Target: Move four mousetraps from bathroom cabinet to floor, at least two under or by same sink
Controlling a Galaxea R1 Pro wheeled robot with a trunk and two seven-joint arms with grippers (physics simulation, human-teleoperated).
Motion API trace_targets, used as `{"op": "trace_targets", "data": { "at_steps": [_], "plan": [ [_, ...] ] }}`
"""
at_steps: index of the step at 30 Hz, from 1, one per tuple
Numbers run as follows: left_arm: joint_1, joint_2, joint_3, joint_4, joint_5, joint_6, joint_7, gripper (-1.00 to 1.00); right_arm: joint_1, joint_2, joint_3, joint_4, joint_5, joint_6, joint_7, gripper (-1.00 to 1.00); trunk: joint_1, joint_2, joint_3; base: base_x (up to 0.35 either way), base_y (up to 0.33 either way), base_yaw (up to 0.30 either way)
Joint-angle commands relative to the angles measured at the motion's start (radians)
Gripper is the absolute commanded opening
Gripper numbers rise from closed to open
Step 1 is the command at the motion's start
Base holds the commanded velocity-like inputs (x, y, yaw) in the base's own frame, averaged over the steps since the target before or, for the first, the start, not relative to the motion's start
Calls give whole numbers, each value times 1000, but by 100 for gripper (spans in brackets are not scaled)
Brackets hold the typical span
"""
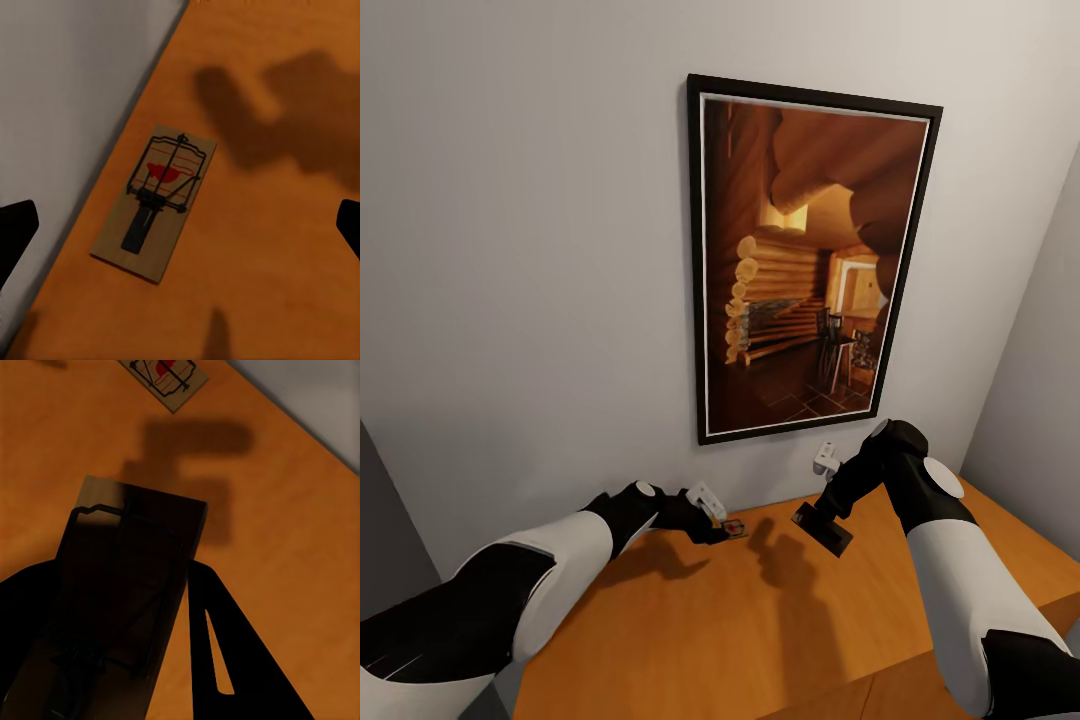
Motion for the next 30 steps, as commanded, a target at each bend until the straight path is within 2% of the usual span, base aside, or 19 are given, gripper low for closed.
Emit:
{"op": "trace_targets", "data": {
  "at_steps": [1,12,19,30],
  "plan": [
    [-1,0,-7,0,8,0,-2,100,0,0,-1,-1,5,11,7,-100,0,-1,-1,0,0,0],
    [-1,0,-6,-13,17,1,-5,100,0,0,-1,-1,5,11,7,-100,0,-1,-1,0,0,0],
    [0,0,-2,-79,18,10,-9,100,0,0,-1,-1,5,11,7,-100,0,-1,-1,0,0,0],
    [1,0,-1,-100,18,15,-10,100,0,0,-1,-1,5,11,7,-100,0,-1,-1,0,0,0]
  ]
}}
